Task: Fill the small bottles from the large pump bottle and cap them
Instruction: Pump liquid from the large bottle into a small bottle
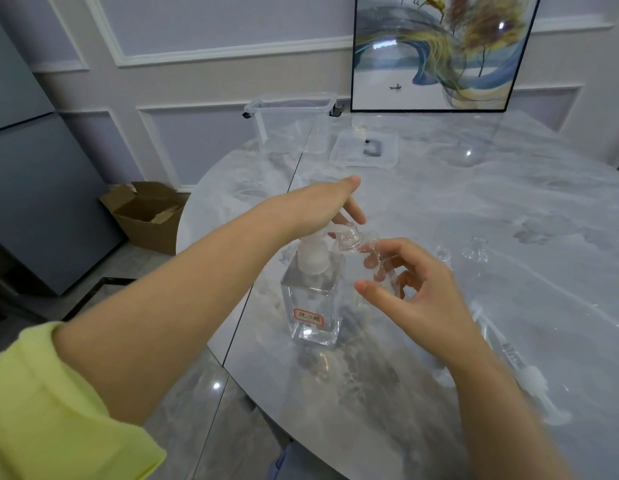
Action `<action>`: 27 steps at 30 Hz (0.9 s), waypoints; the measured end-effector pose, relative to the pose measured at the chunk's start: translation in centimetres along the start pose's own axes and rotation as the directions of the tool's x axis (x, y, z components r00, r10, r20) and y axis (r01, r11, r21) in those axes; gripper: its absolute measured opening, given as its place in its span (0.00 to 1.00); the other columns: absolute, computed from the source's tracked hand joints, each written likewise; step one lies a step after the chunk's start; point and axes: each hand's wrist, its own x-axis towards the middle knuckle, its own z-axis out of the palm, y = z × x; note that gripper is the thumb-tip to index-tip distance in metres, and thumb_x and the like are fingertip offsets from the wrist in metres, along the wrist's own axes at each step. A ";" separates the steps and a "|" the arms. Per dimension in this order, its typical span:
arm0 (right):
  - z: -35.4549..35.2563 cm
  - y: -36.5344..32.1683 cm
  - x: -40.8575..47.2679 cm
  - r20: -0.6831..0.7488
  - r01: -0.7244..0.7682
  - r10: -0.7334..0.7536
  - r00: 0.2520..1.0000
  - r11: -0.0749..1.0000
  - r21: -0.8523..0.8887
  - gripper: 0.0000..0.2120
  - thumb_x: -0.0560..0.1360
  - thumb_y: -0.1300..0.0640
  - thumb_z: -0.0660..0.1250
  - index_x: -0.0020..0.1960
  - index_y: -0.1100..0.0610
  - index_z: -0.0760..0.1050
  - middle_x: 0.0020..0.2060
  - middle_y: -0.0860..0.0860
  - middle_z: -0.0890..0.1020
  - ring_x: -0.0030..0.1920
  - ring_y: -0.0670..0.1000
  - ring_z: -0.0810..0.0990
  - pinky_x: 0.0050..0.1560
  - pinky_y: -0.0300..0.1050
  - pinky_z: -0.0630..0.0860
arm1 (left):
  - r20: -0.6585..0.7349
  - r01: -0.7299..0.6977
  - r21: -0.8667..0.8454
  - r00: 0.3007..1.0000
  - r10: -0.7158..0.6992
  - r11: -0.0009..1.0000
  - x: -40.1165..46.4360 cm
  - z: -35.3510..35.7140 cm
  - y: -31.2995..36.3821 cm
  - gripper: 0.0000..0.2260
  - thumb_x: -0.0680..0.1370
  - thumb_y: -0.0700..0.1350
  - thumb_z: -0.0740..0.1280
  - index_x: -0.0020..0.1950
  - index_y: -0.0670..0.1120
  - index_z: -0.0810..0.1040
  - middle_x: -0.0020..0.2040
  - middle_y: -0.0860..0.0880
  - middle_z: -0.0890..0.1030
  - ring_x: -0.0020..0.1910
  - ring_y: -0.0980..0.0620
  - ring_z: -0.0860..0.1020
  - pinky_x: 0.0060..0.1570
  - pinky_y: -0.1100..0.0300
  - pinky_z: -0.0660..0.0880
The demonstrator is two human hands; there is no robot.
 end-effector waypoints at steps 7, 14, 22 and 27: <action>-0.1 0.1 0.0 0.003 -0.022 0.022 1.000 1.000 0.008 0.17 0.72 0.54 0.79 0.56 0.41 0.79 0.49 0.42 0.82 0.49 0.49 0.82 0.49 0.58 0.81 | 0.029 0.012 0.049 0.999 -0.014 0.999 -0.3 -0.1 0.5 0.28 0.85 0.62 0.46 0.58 0.52 0.84 0.59 0.50 0.82 0.55 0.53 0.79 0.43 0.60 0.66; 0.0 0.0 0.0 0.005 -0.036 0.036 0.999 0.999 0.018 0.16 0.72 0.52 0.78 0.56 0.42 0.80 0.49 0.42 0.83 0.49 0.49 0.82 0.48 0.56 0.81 | 0.014 0.016 0.093 1.000 -0.018 0.996 0.1 -0.3 0.7 0.28 0.85 0.63 0.46 0.59 0.52 0.83 0.61 0.50 0.82 0.51 0.57 0.77 0.42 0.60 0.65; -0.1 -0.3 0.0 0.018 -0.051 0.051 0.999 0.999 0.018 0.16 0.72 0.56 0.79 0.56 0.43 0.79 0.49 0.42 0.83 0.49 0.48 0.82 0.49 0.55 0.81 | 0.011 0.016 0.051 1.000 -0.016 0.999 -0.2 -0.1 0.3 0.28 0.85 0.63 0.47 0.57 0.52 0.84 0.60 0.50 0.81 0.56 0.53 0.80 0.55 0.53 0.68; -0.1 -0.6 -0.1 0.010 -0.061 0.060 0.998 0.997 0.042 0.16 0.72 0.58 0.79 0.55 0.44 0.80 0.49 0.44 0.83 0.48 0.48 0.82 0.48 0.57 0.80 | 0.050 0.026 0.119 0.998 -0.033 0.992 -0.3 -0.2 0.9 0.29 0.85 0.63 0.46 0.59 0.53 0.84 0.64 0.49 0.78 0.52 0.56 0.78 0.40 0.59 0.65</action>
